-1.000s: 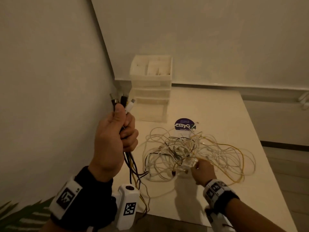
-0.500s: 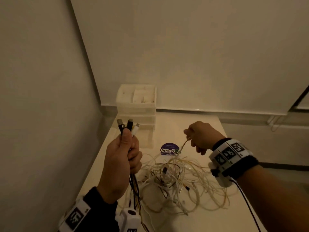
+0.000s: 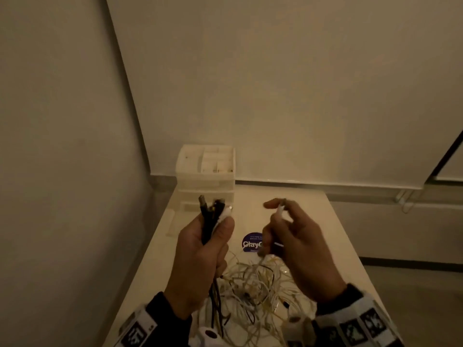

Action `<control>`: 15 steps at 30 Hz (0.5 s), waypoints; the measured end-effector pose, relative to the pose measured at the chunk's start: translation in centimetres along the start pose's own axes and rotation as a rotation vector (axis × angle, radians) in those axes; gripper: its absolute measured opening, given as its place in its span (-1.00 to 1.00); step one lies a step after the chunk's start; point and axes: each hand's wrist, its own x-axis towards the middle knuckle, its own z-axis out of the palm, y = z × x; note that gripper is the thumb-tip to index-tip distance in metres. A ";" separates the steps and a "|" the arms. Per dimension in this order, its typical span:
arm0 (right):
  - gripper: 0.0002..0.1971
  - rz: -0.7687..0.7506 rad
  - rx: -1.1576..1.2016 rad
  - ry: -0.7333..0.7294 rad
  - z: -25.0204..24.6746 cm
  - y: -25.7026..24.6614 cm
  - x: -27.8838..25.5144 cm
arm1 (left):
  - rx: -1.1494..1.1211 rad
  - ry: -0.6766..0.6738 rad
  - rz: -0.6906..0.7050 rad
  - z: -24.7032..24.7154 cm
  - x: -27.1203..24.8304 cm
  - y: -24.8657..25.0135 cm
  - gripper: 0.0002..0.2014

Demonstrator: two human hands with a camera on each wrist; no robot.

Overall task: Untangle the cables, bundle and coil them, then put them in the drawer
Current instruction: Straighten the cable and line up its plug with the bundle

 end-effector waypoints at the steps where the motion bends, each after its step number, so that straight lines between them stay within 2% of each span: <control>1: -0.78 -0.010 -0.059 -0.030 1.2 -0.1 -0.6 | -0.013 0.032 -0.014 0.3 0.2 0.0 -0.70; 4: -0.74 0.034 -0.018 -0.070 3.4 0.0 -1.6 | 0.002 0.128 -0.024 1.2 0.7 -0.4 -0.68; 6: -0.79 0.053 0.081 -0.023 3.8 -0.3 -1.6 | 0.052 0.135 -0.038 1.5 0.7 -0.6 -0.65; 9: -0.89 0.026 0.162 0.085 4.1 -0.8 -1.4 | 0.069 0.078 -0.029 1.7 0.7 -0.3 -0.73; 11: -0.95 -0.018 0.146 0.131 4.5 -1.3 -1.2 | 0.063 0.022 0.025 1.7 1.0 0.1 -0.79; 15: -0.84 -0.049 0.041 0.233 4.9 -1.2 -0.6 | 0.075 -0.079 0.066 1.7 2.0 0.0 -0.65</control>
